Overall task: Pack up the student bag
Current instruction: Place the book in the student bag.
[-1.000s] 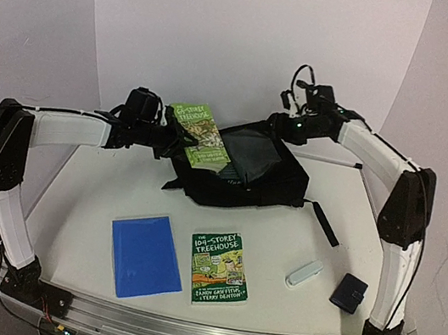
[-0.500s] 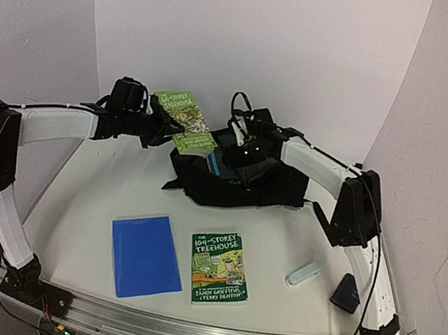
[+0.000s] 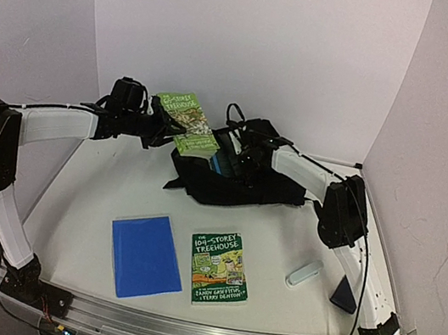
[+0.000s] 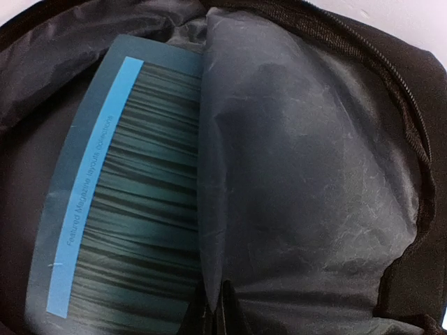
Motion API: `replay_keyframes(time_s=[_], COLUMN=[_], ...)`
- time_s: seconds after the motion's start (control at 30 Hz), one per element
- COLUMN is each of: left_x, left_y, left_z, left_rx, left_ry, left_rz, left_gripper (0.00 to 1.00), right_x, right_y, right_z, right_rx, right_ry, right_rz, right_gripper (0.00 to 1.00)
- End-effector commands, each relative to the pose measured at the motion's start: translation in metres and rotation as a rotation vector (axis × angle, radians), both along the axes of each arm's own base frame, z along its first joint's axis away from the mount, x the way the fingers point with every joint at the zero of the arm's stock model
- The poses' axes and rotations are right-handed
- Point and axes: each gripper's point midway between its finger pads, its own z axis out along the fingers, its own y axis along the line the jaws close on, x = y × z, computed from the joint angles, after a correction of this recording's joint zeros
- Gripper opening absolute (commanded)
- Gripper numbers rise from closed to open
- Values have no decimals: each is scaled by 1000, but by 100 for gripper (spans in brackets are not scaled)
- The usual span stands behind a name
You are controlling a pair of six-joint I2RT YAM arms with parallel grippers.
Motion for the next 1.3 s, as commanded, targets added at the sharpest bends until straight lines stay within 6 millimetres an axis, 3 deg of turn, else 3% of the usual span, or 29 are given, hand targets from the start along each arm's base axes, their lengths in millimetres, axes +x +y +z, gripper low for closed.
replay_keyframes(time_s=[0.0, 0.17, 0.27, 0.47, 0.57, 0.67, 0.9, 1.07, 1.27], left_x=[5, 16, 28, 48, 47, 46, 38, 33, 11], left_y=[-14, -29, -38, -58, -65, -69, -103, -104, -104], left_z=[37, 23, 15, -20, -42, -50, -20, -47, -73], left_rx=[-103, -151, -216, -301, -296, -287, -276, -264, -241], left_ry=[-122, -111, -104, -29, 41, 74, 20, 125, 237], left_rz=[-72, -122, -133, -168, -188, -195, -282, -278, -328], left_gripper=[0, 0, 0, 0, 0, 0, 0, 0, 0], right_x=[-1, -9, -13, -24, -28, -34, -41, -36, -34], right_y=[-1, 0, 1, 10, 14, 20, 27, 25, 23], right_z=[81, 125, 134, 136, 137, 141, 148, 157, 157], right_rx=[132, 290, 370, 493, 519, 550, 589, 597, 591], right_ry=[-62, -42, -1, 98, 122, 146, 166, 137, 127], right_rz=[1, 16, 33, 72, 95, 124, 138, 119, 109], right_gripper=[0, 0, 0, 0, 0, 0, 0, 0, 0])
